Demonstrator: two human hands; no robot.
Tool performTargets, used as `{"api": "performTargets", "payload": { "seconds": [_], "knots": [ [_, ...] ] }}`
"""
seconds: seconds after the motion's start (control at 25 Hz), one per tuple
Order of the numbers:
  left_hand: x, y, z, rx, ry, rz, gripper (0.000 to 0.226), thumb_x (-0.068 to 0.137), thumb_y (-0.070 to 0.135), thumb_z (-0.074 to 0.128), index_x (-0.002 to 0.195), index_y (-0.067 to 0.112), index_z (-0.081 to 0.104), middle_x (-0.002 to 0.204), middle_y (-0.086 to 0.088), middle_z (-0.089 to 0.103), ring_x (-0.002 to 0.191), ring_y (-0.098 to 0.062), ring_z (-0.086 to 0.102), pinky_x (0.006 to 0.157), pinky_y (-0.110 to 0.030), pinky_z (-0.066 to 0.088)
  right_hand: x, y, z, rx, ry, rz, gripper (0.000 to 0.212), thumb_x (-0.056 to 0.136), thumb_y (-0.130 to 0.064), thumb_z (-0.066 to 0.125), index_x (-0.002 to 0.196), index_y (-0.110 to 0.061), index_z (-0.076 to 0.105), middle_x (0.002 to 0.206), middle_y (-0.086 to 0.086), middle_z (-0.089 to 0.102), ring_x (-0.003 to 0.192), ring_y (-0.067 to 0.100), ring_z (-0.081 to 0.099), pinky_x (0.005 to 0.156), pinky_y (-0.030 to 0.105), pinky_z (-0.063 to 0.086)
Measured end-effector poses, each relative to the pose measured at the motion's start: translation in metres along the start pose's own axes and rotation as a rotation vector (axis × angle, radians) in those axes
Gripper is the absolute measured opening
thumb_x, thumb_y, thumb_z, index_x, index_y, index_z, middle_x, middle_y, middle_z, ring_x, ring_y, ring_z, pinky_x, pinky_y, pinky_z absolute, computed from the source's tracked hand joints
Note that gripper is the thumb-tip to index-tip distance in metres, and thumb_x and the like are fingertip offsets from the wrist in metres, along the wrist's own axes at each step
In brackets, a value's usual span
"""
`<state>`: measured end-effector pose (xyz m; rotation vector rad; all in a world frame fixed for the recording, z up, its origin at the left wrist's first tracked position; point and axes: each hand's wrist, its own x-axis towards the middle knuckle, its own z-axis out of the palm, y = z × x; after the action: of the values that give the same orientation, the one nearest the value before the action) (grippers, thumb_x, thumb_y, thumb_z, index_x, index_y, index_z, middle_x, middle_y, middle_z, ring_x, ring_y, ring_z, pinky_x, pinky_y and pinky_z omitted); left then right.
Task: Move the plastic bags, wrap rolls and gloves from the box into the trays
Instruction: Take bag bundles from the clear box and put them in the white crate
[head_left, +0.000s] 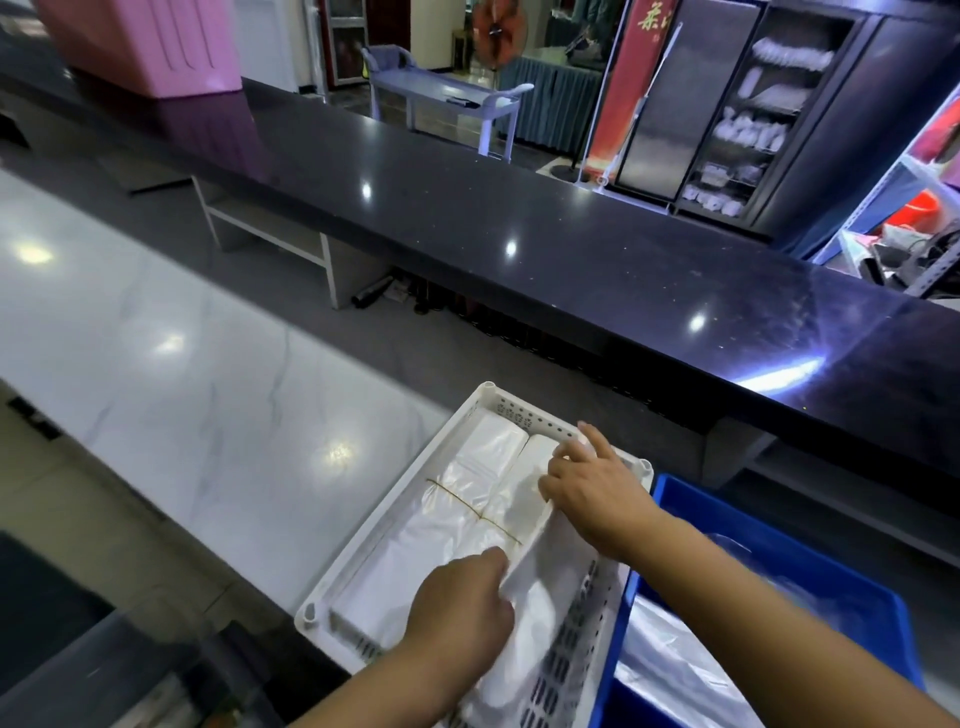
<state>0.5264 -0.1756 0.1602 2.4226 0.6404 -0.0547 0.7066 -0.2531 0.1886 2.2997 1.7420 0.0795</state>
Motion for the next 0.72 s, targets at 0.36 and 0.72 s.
{"api": "performTargets", "payload": {
  "seconds": [0.36,0.72],
  "knots": [
    [0.014,-0.037,-0.052,-0.028,0.153,-0.124,0.009,0.079,0.012,0.048,0.085,0.020,0.050,0.079,0.001,0.057,0.073,-0.022,0.054,0.051,-0.027,0.034,0.063,-0.011,-0.022,0.003,0.104,-0.022,0.048,0.083,-0.005,0.057,0.126,-0.022,0.043,0.129,0.006,0.052,0.127,0.030,0.038,0.116,0.053,0.007],
    [0.003,-0.039,-0.012,0.258,0.072,0.022,0.054,0.092,0.037,0.038,0.143,0.030,0.023,0.156,-0.001,0.019,0.141,-0.018,0.017,0.111,-0.035,0.021,0.015,-0.023,0.028,0.288,-0.004,0.081,0.044,0.099,-0.035,0.029,0.142,-0.025,0.027,0.154,0.007,0.026,0.139,0.025,0.025,0.114,0.038,0.019]
  ]
}}
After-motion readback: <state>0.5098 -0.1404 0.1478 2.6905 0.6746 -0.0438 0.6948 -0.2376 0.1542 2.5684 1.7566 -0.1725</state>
